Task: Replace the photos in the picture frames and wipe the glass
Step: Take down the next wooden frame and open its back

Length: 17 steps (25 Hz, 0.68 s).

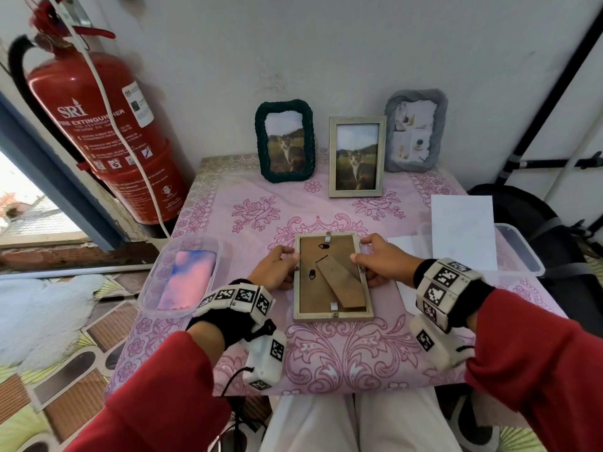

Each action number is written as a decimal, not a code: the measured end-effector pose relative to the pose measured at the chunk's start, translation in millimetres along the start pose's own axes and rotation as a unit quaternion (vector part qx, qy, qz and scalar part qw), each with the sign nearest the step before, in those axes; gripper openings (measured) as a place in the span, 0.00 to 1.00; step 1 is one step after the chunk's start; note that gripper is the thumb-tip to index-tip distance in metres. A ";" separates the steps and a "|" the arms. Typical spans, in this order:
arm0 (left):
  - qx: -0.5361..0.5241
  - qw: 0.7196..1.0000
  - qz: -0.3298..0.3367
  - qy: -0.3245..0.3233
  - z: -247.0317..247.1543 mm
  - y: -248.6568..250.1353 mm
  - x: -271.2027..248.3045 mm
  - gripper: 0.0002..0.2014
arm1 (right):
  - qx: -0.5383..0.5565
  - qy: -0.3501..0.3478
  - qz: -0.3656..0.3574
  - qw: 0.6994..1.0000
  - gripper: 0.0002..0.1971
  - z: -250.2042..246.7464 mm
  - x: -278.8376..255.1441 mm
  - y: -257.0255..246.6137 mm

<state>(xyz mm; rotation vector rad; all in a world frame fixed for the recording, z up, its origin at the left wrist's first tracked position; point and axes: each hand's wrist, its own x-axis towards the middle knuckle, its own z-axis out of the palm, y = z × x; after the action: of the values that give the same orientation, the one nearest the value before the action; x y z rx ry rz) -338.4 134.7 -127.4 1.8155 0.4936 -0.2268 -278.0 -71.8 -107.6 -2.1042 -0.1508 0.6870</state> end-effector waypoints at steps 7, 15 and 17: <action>0.388 0.874 0.279 -0.091 -2.7 1.1 -44.0 0.19 | -0.295 0.136 -0.115 0.939 0.19 -1.6 25.1 -30.3; 0.415 0.854 0.277 -0.145 6.0 -12.6 -60.4 0.23 | -0.357 0.122 -0.147 0.915 0.22 7.1 42.9 -44.4; 0.426 0.849 0.278 -0.141 9.4 -13.9 -61.2 0.24 | -0.383 0.113 -0.147 0.905 0.25 7.1 45.5 -47.9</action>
<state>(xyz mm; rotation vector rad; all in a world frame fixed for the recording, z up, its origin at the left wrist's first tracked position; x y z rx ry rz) -398.2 115.8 -117.9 2.6378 -0.4435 -0.3309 -236.7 -22.1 -91.9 -2.8012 -0.6872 0.1929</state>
